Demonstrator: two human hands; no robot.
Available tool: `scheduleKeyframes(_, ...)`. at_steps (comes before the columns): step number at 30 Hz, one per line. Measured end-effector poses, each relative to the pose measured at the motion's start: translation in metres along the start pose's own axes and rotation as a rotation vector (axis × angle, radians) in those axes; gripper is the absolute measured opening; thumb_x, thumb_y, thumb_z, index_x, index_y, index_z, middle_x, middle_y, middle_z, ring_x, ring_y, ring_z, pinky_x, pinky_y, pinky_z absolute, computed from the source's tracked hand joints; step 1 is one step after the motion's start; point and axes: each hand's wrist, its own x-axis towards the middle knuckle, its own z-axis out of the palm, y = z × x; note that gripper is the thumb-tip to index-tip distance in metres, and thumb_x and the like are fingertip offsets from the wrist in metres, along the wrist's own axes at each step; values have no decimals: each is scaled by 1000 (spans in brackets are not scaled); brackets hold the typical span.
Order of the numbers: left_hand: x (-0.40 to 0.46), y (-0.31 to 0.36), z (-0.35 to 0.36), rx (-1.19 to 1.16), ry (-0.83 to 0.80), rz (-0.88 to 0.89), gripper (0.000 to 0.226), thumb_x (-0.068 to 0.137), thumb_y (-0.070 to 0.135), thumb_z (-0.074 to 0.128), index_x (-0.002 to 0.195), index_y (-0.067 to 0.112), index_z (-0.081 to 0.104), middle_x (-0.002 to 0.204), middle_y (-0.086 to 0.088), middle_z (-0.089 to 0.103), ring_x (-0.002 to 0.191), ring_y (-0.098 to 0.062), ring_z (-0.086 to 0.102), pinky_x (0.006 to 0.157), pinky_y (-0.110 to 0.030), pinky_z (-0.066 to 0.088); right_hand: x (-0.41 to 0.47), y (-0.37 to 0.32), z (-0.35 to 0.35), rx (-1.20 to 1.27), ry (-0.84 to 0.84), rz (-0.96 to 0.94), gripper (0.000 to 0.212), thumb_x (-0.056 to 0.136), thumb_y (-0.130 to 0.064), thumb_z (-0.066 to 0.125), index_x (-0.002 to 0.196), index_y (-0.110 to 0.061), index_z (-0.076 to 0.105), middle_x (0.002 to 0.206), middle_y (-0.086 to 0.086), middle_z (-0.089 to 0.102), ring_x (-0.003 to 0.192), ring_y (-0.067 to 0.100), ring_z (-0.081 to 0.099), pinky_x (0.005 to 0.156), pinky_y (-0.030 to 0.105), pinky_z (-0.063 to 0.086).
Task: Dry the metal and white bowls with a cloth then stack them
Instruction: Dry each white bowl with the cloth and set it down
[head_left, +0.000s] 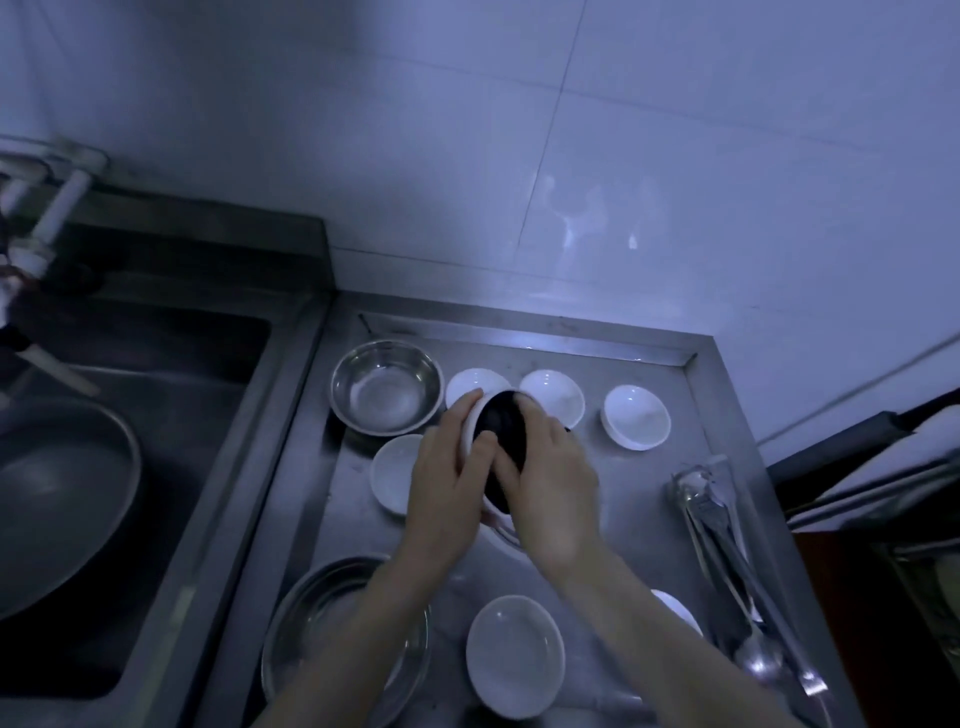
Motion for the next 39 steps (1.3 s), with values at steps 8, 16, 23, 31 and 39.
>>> scheduleKeyframes(8, 1, 7, -30, -107, 95, 27, 36, 102, 30, 46, 137, 29, 51, 117, -1, 63, 94, -4, 68, 52, -15, 53, 7, -4, -3, 207, -266, -415, 56, 70, -1, 60, 120, -25, 64, 122, -10, 64, 115, 15, 49, 102, 25, 38)
scheduleKeyframes(16, -16, 31, -20, -72, 77, 74, 31, 106, 19, 41, 134, 23, 54, 116, 5, 64, 91, 8, 65, 57, -7, 50, 31, 24, -44, -143, -304, -940, 32, 87, -13, 44, 99, -26, 71, 122, -10, 64, 122, 23, 51, 99, 34, 45)
scheduleKeyframes(23, -23, 32, 14, 46, 149, 146, 33, 102, 31, 46, 135, 31, 53, 124, 14, 62, 114, 0, 58, 90, -27, 55, -8, 16, -26, -23, 57, -304, 42, 91, -34, 50, 130, -20, 54, 122, 0, 62, 97, 27, 53, 82, 36, 49)
scheduleKeyframes(31, -18, 32, 23, -82, 154, -5, 26, 95, 54, 43, 120, 59, 52, 117, 21, 62, 113, -18, 62, 85, -59, 56, 11, 35, -78, 295, 138, -182, 29, 79, -30, 74, 105, -27, 63, 96, -12, 65, 92, 12, 53, 80, 26, 43)
scheduleKeyframes(39, -15, 40, 39, -185, 128, -113, 28, 102, 41, 45, 130, 46, 49, 129, 10, 53, 112, -19, 59, 65, -47, 62, 52, 46, -119, 332, 86, -54, 11, 89, -32, 63, 84, -25, 71, 79, -9, 70, 82, 13, 63, 75, 25, 44)
